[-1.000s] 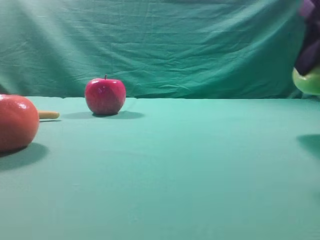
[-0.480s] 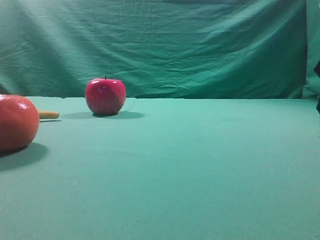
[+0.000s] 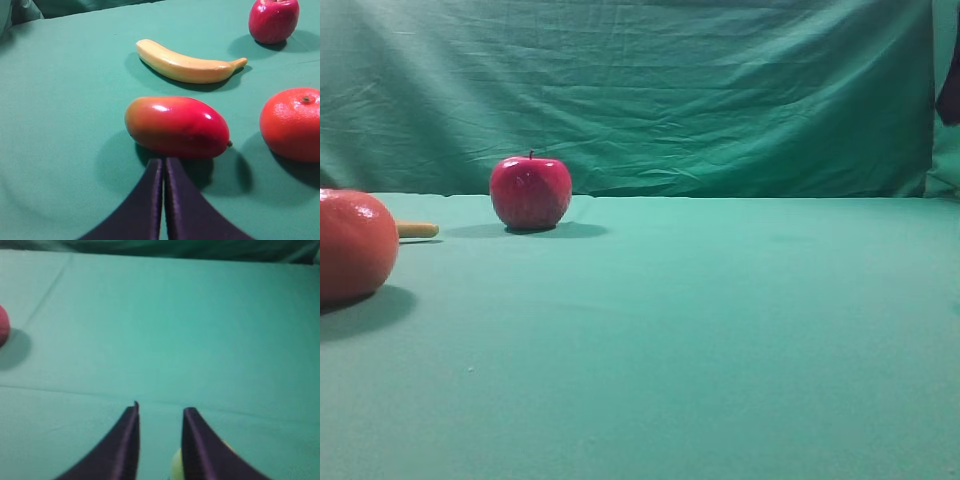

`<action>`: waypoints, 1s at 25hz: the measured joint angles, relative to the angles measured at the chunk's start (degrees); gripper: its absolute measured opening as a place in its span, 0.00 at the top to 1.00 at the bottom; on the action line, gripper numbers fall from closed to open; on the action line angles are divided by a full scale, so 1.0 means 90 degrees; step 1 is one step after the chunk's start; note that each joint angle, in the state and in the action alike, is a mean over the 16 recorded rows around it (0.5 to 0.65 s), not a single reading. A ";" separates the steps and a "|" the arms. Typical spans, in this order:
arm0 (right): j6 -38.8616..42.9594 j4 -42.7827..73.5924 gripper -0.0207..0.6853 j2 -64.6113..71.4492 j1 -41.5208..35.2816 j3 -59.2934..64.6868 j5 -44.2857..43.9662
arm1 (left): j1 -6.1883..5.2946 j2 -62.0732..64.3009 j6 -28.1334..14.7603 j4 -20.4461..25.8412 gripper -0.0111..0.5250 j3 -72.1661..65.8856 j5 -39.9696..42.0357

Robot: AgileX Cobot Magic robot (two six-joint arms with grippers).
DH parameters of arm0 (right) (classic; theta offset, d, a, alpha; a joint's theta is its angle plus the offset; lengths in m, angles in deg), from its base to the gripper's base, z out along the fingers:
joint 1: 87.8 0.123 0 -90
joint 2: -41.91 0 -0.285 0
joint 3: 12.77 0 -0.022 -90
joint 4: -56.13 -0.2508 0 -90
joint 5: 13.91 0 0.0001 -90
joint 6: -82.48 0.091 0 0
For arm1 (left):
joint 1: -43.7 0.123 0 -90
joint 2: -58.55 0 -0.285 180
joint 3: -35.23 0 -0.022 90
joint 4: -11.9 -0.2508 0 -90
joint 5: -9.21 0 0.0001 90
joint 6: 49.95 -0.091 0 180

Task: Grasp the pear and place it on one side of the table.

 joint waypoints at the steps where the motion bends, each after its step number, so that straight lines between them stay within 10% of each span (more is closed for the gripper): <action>1: 0.0000 0.0002 0.67 -0.0233 0.0000 0.0001 -0.0128 | 0.0000 0.0000 0.0000 0.0000 0.98 0.0000 0.0000; 9: 0.0000 0.0023 0.96 -0.1793 0.0000 0.0006 -0.1008 | 0.0000 0.0000 0.0000 0.0000 0.98 0.0000 0.0000; 25: 0.0256 0.0155 0.94 -0.2965 -0.0011 0.0376 -0.1125 | 0.0000 0.0000 0.0000 0.0000 0.98 0.0000 0.0000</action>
